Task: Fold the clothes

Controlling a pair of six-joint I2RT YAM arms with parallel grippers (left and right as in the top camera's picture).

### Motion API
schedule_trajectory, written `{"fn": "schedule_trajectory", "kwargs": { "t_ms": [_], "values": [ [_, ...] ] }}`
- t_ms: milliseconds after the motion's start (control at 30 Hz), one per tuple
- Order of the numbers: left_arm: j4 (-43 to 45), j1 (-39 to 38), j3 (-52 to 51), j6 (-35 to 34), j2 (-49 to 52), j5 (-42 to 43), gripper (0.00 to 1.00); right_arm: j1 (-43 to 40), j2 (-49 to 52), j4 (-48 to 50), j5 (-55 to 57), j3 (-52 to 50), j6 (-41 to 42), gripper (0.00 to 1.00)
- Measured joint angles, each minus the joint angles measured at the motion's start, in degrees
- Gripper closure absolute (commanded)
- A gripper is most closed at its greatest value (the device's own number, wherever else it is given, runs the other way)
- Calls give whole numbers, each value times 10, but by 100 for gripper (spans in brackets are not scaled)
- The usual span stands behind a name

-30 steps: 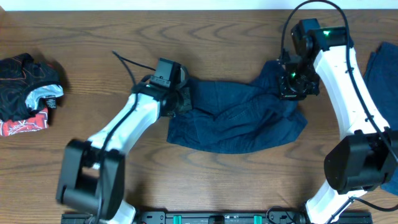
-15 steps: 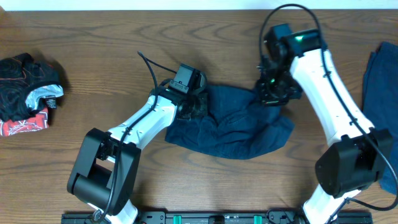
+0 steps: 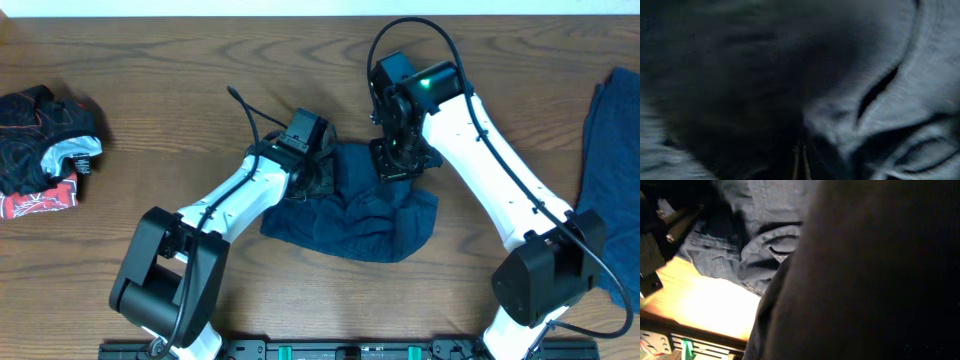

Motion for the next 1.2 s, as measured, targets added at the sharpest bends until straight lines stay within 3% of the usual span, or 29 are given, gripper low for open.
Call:
{"fn": "schedule_trajectory", "kwargs": {
  "t_ms": [333,633,1033,1067,1133,1200],
  "values": [
    [-49,70,0,-12,-57,-110,94,25,35,26,0,0,9,99],
    [-89,107,0,-10,-128,-137,94,54,39,40,0,0,22,99],
    [-117,149,0,-7,-140,-153,94,106,41,56,32,0,59,99],
    [-117,152,0,-7,-144,-153,94,106,41,56,33,0,61,96],
    [-117,157,0,-6,-154,-153,94,106,41,58,35,0,63,66],
    [-117,162,0,-6,-165,-154,94,106,41,65,36,0,65,66]
  ]
}}
